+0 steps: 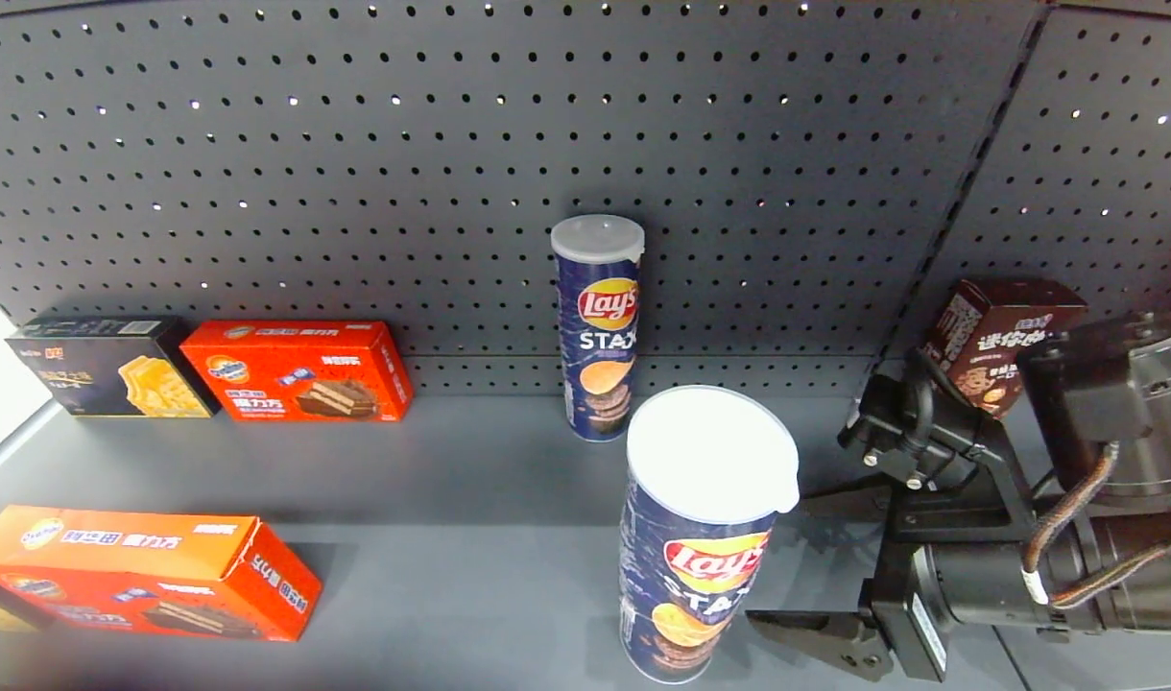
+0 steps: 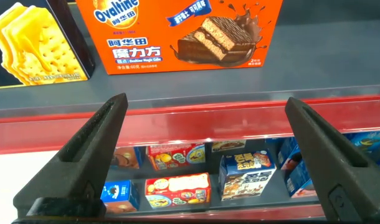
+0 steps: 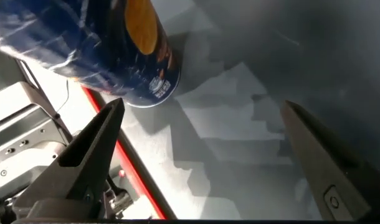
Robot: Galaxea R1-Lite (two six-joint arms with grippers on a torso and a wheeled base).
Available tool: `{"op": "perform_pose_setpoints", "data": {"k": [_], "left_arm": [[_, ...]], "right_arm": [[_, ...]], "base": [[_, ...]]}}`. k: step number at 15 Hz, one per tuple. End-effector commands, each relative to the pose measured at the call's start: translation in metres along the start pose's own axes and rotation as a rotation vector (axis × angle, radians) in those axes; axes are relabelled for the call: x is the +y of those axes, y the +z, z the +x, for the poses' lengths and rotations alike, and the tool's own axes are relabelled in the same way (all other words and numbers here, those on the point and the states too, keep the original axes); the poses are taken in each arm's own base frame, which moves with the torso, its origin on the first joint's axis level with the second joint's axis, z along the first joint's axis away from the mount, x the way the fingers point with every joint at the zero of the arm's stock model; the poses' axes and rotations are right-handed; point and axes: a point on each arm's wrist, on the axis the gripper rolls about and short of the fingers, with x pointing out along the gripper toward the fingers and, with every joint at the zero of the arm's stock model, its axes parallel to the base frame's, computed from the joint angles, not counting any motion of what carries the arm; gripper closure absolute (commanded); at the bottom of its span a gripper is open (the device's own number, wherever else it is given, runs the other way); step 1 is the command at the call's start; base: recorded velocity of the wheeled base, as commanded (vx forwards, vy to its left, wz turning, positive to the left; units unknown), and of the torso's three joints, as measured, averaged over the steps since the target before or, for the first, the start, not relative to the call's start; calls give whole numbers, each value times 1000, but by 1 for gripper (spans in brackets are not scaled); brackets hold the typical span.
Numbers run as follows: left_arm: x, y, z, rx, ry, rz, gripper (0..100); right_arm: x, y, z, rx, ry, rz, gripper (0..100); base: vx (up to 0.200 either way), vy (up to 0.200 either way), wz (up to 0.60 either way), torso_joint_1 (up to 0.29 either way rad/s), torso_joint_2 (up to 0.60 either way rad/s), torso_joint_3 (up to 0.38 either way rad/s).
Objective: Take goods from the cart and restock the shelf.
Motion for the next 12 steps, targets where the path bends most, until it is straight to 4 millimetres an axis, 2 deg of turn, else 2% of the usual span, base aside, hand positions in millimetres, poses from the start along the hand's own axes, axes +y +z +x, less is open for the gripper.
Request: {"op": "perform_pose_setpoints", "data": {"k": [1, 7, 12], "left_arm": [[0, 0, 0, 2, 0, 0, 0], [0, 0, 0, 2, 0, 0, 0], [0, 0, 0, 2, 0, 0, 0]], "right_arm": [[-2, 1, 9, 19, 3, 3, 0], [0, 12, 30, 32, 29, -18, 0], [1, 13, 35, 25, 35, -24, 0]], "base": [[0, 0, 0, 0, 0, 0], [0, 0, 0, 0, 0, 0], [0, 0, 0, 0, 0, 0]]}}
